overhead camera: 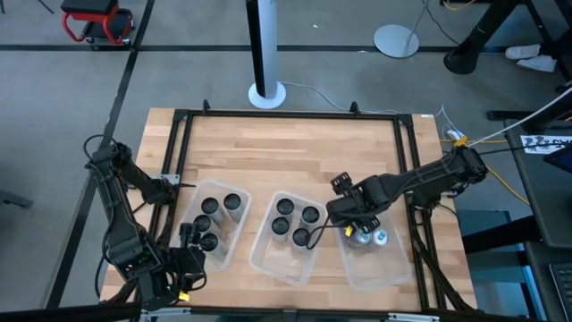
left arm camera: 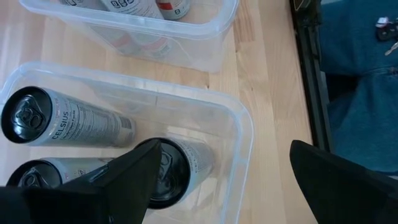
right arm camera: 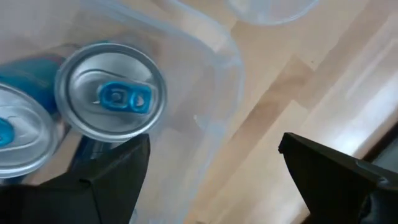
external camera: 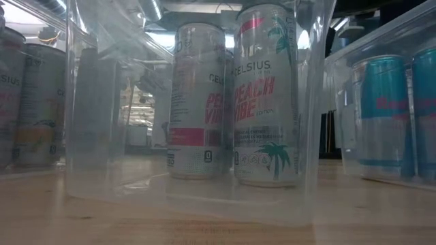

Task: Sort soda cans
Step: Adjust the transparent bins

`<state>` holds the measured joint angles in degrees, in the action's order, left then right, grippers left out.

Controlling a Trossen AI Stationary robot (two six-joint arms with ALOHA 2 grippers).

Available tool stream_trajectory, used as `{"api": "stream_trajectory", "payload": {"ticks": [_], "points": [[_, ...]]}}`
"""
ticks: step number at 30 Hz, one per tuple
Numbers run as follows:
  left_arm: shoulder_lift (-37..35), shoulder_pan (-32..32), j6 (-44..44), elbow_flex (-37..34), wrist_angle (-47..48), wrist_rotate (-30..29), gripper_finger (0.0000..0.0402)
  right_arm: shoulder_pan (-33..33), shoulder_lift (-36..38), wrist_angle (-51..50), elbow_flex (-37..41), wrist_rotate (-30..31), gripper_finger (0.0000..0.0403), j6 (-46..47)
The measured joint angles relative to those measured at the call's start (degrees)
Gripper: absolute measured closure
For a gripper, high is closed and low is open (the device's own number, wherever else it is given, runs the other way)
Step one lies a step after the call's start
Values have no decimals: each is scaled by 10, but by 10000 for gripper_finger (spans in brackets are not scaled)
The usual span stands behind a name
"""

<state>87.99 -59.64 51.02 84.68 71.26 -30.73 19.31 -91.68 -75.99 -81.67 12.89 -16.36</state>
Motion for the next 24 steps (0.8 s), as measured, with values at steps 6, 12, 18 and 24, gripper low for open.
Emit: {"api": "stream_trajectory", "payload": {"ticks": [6, 12, 18, 24], "points": [[0, 0, 0, 0, 0, -6, 59, -4, 0, 0, 0, 55, 39, -1], [0, 0, 0, 0, 0, -6, 59, -18, 0, 1, 0, 67, 39, -2], [0, 0, 0, 0, 0, -6, 59, -26, 0, -1, 0, 108, 39, -6], [0, 0, 0, 0, 0, -6, 59, -29, 0, -4, 0, 121, 39, -17]]}}
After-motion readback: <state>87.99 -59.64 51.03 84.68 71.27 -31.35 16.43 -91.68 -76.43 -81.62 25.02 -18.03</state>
